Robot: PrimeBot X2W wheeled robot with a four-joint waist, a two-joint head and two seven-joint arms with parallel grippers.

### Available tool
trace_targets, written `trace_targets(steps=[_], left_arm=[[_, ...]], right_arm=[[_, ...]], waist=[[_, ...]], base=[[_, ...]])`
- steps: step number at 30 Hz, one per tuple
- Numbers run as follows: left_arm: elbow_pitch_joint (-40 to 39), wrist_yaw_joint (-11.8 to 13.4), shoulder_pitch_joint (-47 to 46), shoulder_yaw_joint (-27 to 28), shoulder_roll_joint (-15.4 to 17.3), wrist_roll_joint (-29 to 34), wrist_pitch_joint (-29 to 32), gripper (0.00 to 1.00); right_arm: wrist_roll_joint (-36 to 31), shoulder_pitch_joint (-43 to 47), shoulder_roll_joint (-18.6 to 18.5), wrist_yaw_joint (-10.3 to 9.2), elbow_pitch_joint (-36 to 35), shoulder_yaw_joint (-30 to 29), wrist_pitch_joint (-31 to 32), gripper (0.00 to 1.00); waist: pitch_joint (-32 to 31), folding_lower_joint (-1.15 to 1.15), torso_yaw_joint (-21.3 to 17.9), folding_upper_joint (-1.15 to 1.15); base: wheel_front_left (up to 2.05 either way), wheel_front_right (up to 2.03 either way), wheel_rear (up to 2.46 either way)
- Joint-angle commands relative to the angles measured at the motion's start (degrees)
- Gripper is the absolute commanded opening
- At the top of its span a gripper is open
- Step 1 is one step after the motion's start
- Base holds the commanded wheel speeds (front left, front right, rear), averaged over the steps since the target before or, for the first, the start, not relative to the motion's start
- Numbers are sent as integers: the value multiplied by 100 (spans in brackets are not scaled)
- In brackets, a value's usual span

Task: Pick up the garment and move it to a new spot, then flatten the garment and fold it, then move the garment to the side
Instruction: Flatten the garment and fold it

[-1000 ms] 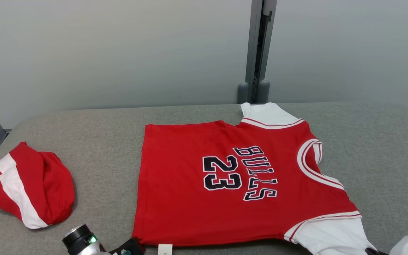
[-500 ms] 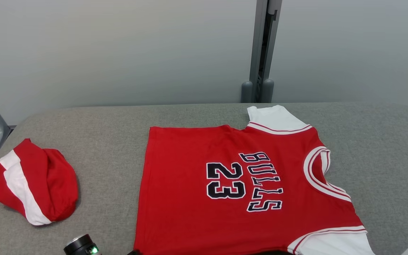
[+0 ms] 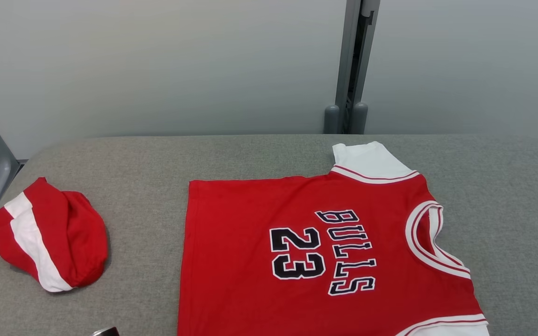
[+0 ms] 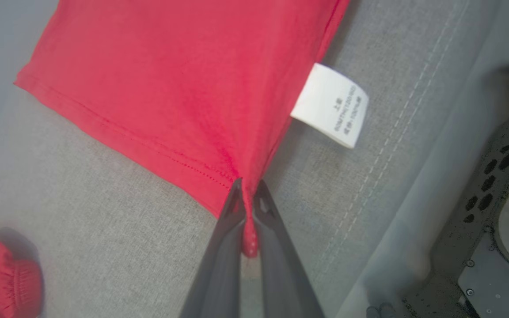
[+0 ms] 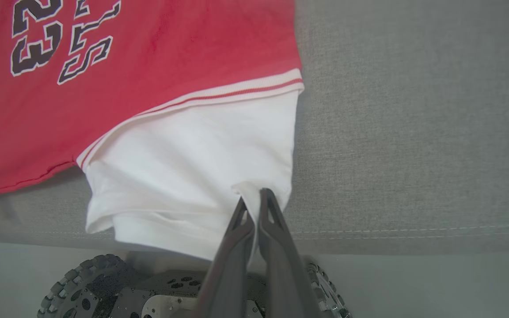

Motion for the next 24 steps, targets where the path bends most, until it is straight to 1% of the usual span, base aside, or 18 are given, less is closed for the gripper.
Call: trace_targets(steps=[1,6,11,19,24], left_arm=[[-79,30,56,7,77,-20,70,0],[-698,88,214,-25,317,-87,463,0],[-1038,114,269,-47,468,-116,691,0],[-1232,268,328,46,569,-219,662,0],[-1292,219,213,41,599,-248,678,0]], right_arm=[[29,56,-65,1,6,11,28,0],[117,131,-92,1,-72,28,117,0],[140,180,-113,1,-120,-8,214,0],[159,5,-55,1,-170,-54,64,0],[165,-247,-4,1,-150,-117,-108,0]], waist=[[5,0,1,0],[26,0,16,0],[44,0,35,0],[56,0,39,0],[91,0,26,0]], base=[[0,0,0],[0,0,0],[0,0,0],[0,0,0],[0,0,0]])
